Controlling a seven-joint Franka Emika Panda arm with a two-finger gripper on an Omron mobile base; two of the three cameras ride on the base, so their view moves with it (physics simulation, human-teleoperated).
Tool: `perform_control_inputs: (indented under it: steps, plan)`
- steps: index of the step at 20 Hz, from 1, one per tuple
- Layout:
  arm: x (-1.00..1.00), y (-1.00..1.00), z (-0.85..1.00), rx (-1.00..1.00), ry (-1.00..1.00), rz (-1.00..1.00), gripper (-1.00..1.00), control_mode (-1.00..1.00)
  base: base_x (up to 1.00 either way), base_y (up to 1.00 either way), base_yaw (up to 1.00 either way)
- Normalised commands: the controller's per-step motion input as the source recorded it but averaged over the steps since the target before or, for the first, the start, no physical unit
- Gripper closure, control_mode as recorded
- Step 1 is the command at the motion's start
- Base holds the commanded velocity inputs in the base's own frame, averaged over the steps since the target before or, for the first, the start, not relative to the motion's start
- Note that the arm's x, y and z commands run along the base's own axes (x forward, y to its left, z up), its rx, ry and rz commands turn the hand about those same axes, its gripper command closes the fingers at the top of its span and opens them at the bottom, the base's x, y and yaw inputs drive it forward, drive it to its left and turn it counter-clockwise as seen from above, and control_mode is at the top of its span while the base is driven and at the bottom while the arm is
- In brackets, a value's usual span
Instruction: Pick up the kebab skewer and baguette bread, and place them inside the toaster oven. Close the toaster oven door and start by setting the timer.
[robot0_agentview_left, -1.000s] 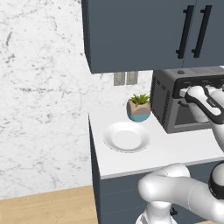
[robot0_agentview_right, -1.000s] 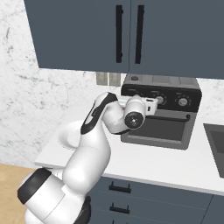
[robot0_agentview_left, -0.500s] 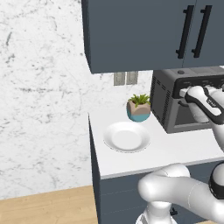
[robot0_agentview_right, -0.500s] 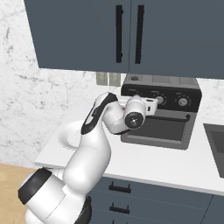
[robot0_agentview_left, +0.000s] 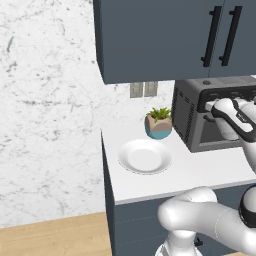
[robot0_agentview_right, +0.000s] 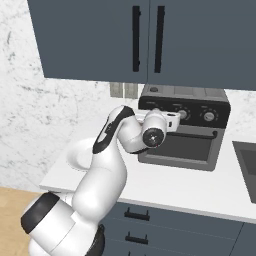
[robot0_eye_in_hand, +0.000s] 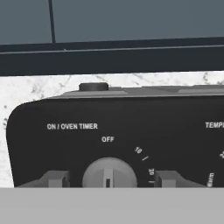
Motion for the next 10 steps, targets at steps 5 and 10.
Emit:
perform_control_inputs:
  steps: [5,10]
  plan:
    - [0.0,0.0,0.0,0.0,0.0,0.0,1.0,-1.0,0.0,0.0,0.0]
    - [0.0,0.0,0.0,0.0,0.0,0.0,1.0,-1.0,0.0,0.0,0.0]
